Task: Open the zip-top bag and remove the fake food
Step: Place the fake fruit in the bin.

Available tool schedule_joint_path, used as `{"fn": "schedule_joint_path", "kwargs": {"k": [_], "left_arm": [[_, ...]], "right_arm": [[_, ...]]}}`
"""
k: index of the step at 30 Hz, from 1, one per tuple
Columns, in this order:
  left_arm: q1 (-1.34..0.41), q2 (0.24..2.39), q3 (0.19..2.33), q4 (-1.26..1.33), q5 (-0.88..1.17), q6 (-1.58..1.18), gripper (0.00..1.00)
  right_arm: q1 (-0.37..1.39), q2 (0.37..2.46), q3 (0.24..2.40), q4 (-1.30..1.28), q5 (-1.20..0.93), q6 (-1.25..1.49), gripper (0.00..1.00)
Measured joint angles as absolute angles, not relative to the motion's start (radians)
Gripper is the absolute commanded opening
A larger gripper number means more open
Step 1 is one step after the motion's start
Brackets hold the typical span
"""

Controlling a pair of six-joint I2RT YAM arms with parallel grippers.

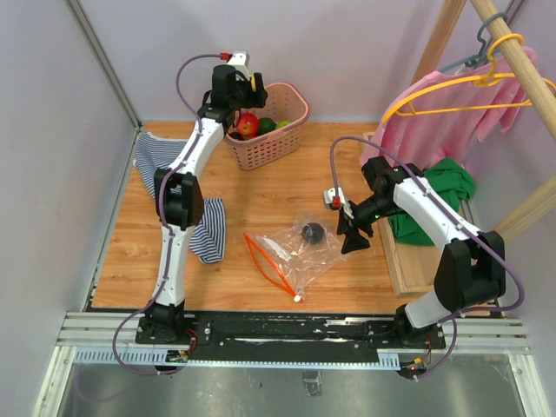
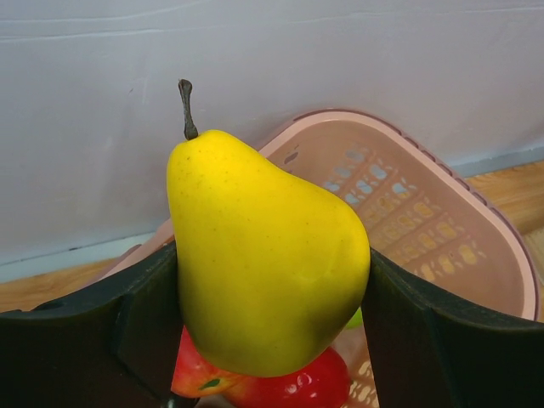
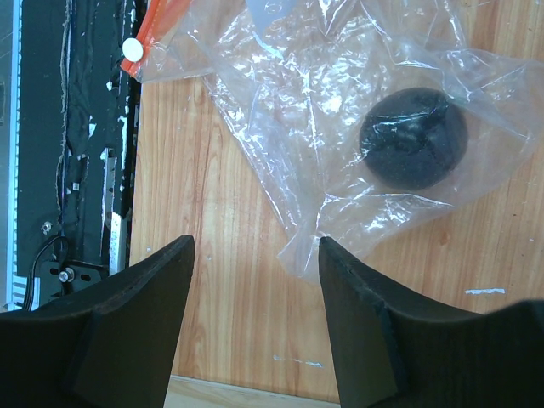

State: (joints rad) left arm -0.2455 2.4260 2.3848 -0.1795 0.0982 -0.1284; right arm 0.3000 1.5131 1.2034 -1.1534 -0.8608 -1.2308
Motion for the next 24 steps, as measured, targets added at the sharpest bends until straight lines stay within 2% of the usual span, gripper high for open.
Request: {"fn": "schedule_joint_path", "kwargs": {"k": [6,24], "left_arm": [[-0.245,2.447,2.39,-0.181,0.075,-0.123,0.99],[-0.25,2.451,2.385,-0.178,0.039,-0.123,0.99]], "right_arm": [[0.3,1.519,1.203,-1.154,-0.86,-1.231,0.61],[0.3,1.519,1.203,-1.154,-0.86,-1.231,0.62]]}}
